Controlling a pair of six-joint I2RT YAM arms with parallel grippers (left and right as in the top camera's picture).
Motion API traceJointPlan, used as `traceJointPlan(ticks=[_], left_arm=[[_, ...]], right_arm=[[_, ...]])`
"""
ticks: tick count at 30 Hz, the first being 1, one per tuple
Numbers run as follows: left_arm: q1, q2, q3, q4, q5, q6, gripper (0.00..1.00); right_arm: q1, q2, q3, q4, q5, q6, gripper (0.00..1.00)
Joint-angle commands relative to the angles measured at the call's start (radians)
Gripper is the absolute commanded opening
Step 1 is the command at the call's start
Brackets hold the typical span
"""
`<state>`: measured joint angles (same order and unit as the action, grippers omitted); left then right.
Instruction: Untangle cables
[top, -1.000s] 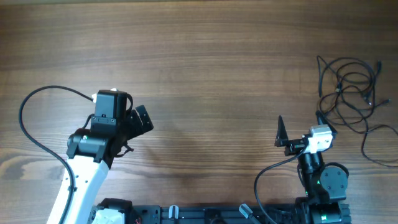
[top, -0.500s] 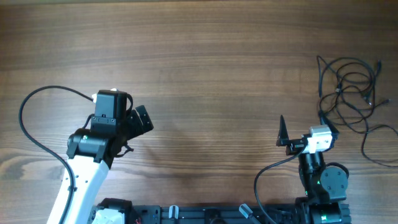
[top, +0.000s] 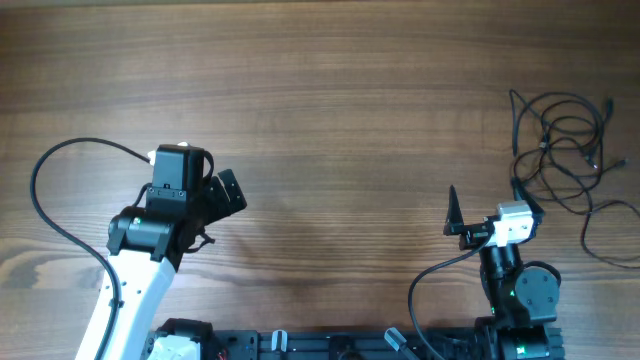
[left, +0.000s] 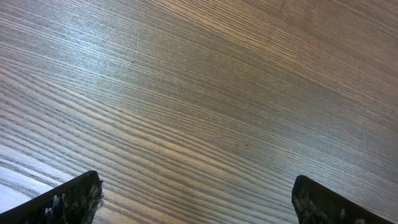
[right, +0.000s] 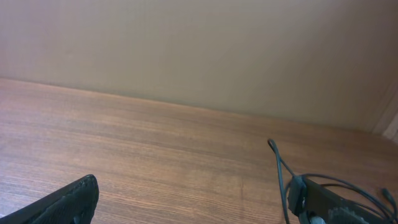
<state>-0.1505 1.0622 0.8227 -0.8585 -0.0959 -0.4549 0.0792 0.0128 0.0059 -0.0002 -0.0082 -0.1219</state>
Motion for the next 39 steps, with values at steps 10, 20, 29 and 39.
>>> traceJointPlan(ticks=[10,20,29,39], left_arm=[[-0.018,-0.023,-0.003,0.002,0.005,-0.009,1.00],[-0.017,-0.021,-0.004,0.007,-0.029,0.009,1.00],[0.034,-0.380,-0.261,0.280,-0.007,0.028,1.00],[0.174,-0.850,-0.595,0.579,0.100,0.028,1.00]], right_arm=[[0.002,-0.009,-0.001,0.003,-0.019,-0.009,1.00],[0.002,-0.009,-0.001,0.003,-0.019,-0.009,1.00],[0.002,-0.009,-0.001,0.003,-0.019,-0.009,1.00],[0.002,-0.009,-0.001,0.003,-0.019,-0.009,1.00]])
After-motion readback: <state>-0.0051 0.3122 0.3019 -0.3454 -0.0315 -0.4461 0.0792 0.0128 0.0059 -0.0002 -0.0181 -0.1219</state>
